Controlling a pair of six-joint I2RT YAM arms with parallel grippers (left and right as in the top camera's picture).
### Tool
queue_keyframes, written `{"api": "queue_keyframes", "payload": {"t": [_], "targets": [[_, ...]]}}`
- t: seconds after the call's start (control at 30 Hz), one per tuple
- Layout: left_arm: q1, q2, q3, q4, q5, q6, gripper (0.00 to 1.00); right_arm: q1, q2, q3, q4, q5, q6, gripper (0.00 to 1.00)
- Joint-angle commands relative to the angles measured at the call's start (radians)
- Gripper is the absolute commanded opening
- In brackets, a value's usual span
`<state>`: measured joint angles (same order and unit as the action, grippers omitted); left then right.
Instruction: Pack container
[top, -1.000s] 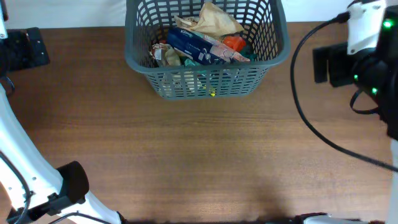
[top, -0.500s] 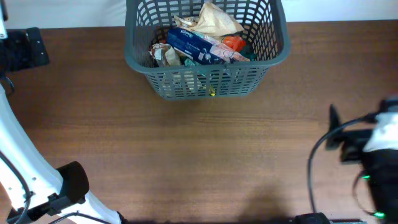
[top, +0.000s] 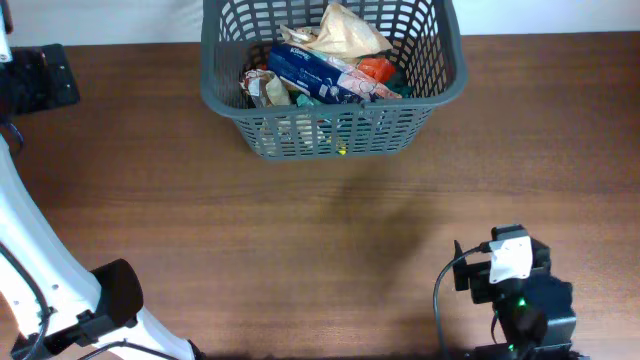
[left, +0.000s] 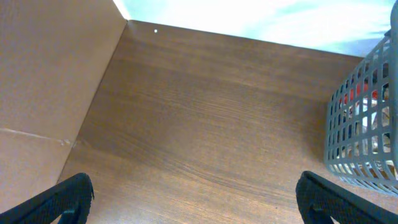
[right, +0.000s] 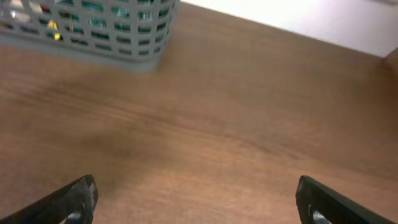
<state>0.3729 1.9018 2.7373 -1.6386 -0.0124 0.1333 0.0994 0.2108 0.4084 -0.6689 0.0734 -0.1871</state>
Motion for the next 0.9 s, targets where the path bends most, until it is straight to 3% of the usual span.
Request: {"api": "queue_keyframes", "payload": {"t": [0.0, 0.33, 0.87], "targets": [[0.005, -0.002, -0.003, -0.001, -0.003, -0.009, 0.99, -0.027, -0.092, -0.079, 0.016, -0.018, 0.006, 0.99], [0.005, -0.002, -0.003, -0.001, -0.003, -0.009, 0.99, -0.092, -0.208, -0.188, 0.017, -0.018, 0.006, 0.99], [0.005, -0.002, -0.003, -0.001, -0.003, -0.009, 0.99, -0.092, -0.208, -0.252, 0.016, -0.017, 0.006, 0.99]]}}
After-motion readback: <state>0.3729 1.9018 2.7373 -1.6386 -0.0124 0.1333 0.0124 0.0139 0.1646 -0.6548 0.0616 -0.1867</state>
